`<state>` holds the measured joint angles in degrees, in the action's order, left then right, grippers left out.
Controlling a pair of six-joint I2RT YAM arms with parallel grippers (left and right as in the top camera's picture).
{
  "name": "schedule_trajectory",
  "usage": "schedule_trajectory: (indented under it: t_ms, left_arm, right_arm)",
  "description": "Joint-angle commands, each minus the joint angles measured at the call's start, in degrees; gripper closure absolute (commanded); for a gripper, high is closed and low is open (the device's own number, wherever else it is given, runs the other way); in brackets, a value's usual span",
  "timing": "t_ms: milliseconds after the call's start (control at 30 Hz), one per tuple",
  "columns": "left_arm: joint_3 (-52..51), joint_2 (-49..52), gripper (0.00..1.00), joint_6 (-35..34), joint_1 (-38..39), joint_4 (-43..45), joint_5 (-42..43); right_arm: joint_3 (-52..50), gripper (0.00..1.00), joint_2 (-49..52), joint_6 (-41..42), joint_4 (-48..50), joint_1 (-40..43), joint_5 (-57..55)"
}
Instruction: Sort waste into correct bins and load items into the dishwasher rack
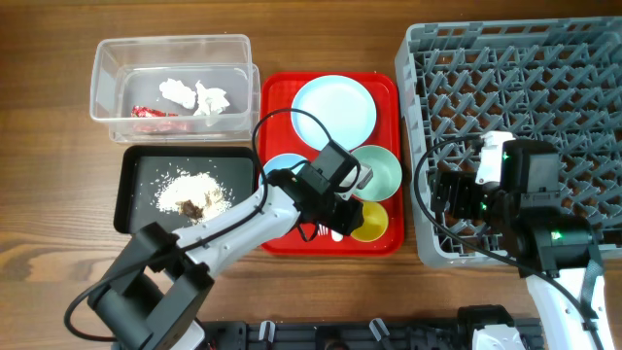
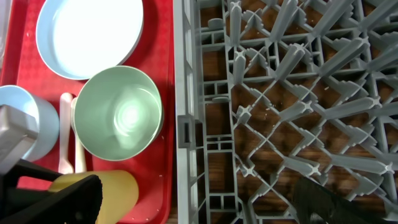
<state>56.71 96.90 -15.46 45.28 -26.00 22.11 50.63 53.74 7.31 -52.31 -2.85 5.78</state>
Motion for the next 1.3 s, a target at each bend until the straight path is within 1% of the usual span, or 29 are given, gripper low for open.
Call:
schedule_trajectory:
  t_ms: [0,67,133,167,233,300,333,400,433,467,500,533,600,667,833,967,1167,1267]
  left_arm:
    - [-0.1,0.7,0.96,-0.5,0.1,0.0,-2.3]
    - [0.0,-1.9,0.96,-0.5,-0.9,-0.5,-2.2]
    - [0.4,-7.0,0.96,-1.0,-4.3,-1.2,0.8]
    - [0.5,-9.3,0.96,-2.4,-6.8,-1.0,2.3]
    - [0.6,-13.4,0.96,-5.5,-13.5,0.5,6.6]
    - [0.5,-14.3,0.96,-10.7,-22.2,4.6,14.3]
    - [0.5,-13.4,0.96,-12.6,-24.9,7.5,18.1]
    - [0.5,-9.2,0.96,-17.6,-29.9,16.1,30.1]
    - [0.5,-5.7,0.96,-20.2,-31.3,21.7,40.2]
    - [0.5,-3.3,0.96,-21.7,-31.6,25.4,47.2]
    - [0.5,-1.5,0.96,-23.0,-31.3,27.4,51.4]
    - [0.5,-0.3,0.96,-23.0,-30.9,28.0,53.6]
    - [0.5,1.1,0.96,-22.9,-29.7,28.0,55.7]
    - [0.5,1.2,0.96,-22.9,-27.3,28.8,55.7]
    - [0.5,1.2,0.96,-22.9,-26.3,28.8,55.2]
    - [0.5,1.1,0.96,-22.9,-26.3,28.9,55.2]
    - [0.5,1.1,0.96,-23.2,-26.3,28.9,55.2]
    - [0.5,1.1,0.96,-24.6,-26.3,29.7,55.2]
  right_arm:
    - [1.2,0.0,0.1,0.3,-0.3,-0.2,0.7]
    - [1.2,0.0,0.1,0.3,-0.4,-0.2,0.7]
    - [1.2,0.0,0.1,0.2,0.0,-0.2,0.6]
    - [1.2,0.0,0.1,0.2,0.4,-0.2,0.6]
    - [1.2,0.0,0.1,0.4,2.5,-0.2,0.7]
    - [1.2,0.0,0.4,0.7,6.3,-0.2,4.0]
    - [1.2,0.0,1.4,-0.9,8.7,-0.2,13.5]
    - [1.2,0.0,4.7,-6.6,10.1,-0.2,31.7]
    - [1.2,0.0,6.4,-8.7,10.1,-0.2,38.3]
    - [1.2,0.0,8.5,-11.1,10.1,-0.3,44.6]
    - [1.2,0.0,10.7,-13.6,10.1,-0.3,49.8]
    - [1.2,0.0,12.4,-14.6,10.3,-0.2,52.0]
    - [1.2,0.0,16.2,-16.7,12.2,-0.2,55.2]
    - [1.2,0.0,21.9,-20.1,17.9,-0.3,64.5]
    - [1.2,0.02,27.2,-20.1,28.6,-0.3,76.2]
    - [1.2,0.1,27.2,-16.9,31.9,-0.3,76.9]
    - [1.0,0.13,27.2,-16.0,32.0,-1.0,76.2]
    - [1.0,0.14,27.2,-13.4,32.2,-1.5,72.6]
